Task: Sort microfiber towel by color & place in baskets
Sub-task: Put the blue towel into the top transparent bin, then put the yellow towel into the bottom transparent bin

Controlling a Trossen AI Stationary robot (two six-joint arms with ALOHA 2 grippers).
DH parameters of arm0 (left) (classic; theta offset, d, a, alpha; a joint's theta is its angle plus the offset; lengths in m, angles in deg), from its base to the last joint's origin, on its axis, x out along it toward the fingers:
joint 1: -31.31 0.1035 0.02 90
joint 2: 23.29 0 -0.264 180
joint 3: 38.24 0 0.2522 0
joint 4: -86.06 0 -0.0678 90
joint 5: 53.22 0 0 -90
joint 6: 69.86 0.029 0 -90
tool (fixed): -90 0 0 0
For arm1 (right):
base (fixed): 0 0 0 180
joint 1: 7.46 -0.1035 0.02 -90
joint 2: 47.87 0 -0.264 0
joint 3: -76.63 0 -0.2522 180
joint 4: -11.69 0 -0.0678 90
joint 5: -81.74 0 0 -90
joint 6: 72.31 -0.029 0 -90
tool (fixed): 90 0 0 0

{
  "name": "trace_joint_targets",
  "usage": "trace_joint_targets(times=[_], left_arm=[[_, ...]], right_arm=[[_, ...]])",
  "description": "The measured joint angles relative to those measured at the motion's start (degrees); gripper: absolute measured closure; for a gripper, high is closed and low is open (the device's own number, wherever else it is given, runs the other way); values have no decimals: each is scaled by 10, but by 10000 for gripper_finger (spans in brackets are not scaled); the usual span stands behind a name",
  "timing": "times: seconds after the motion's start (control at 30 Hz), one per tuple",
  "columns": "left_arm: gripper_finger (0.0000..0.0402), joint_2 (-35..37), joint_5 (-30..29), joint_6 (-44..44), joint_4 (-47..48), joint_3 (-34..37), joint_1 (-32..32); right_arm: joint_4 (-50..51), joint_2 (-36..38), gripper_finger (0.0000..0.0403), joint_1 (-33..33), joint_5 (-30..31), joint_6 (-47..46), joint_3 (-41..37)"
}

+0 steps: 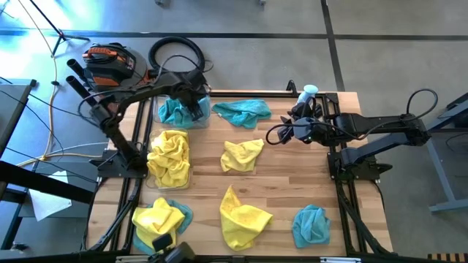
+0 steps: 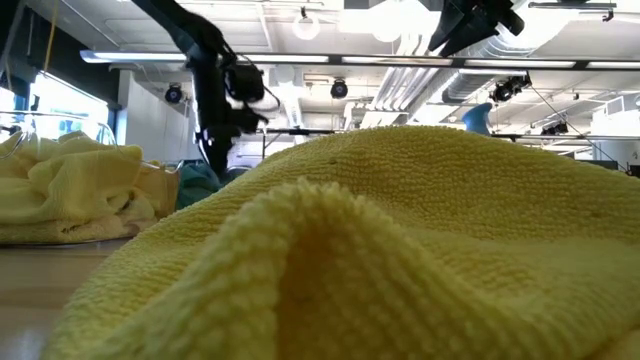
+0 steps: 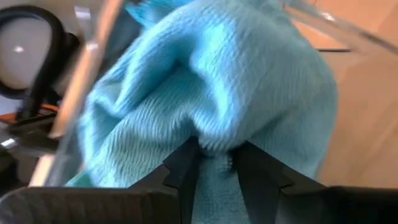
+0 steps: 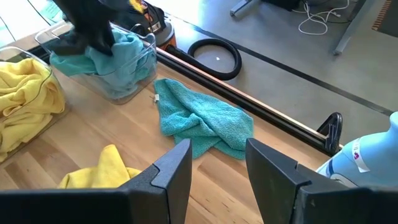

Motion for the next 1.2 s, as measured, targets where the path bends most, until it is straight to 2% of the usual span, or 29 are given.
trace_joint_targets(times=[0.23, 0.5, 0.9, 1.2], left_arm=[[307, 93, -14, -45, 18, 0, 0], [307, 161, -12, -201, 73, -1, -44], [307, 202, -42, -536, 134, 8, -295], [307, 206, -42, -860, 252, 8, -495]], right_arm=[[13, 0, 258, 0, 0, 0, 0], [41, 0, 258, 0, 1, 0, 0], [84, 0, 258, 0, 7, 3, 0], [85, 0, 258, 0, 4, 56, 0]])
